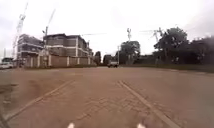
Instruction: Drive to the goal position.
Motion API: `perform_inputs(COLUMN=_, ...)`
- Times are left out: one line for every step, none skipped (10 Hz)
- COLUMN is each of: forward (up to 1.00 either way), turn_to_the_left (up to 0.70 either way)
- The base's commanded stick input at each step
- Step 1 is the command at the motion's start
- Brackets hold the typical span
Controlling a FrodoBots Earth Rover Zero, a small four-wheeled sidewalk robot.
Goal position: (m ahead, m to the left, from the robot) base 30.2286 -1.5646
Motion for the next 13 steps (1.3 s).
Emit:
perform_inputs(forward=0.7, turn_to_the_left=0.35)
perform_inputs(forward=0.7, turn_to_the_left=0.35)
perform_inputs(forward=0.7, turn_to_the_left=0.35)
perform_inputs(forward=0.7, turn_to_the_left=0.35)
perform_inputs(forward=0.7, turn_to_the_left=0.35)
perform_inputs(forward=0.7, turn_to_the_left=0.35)
perform_inputs(forward=0.7, turn_to_the_left=0.0)
perform_inputs(forward=0.7, turn_to_the_left=0.0)
perform_inputs(forward=0.7, turn_to_the_left=0.0)
perform_inputs(forward=0.7, turn_to_the_left=0.0)
perform_inputs(forward=0.7, turn_to_the_left=0.0)
perform_inputs(forward=0.7, turn_to_the_left=0.0)
perform_inputs(forward=0.7, turn_to_the_left=0.0)
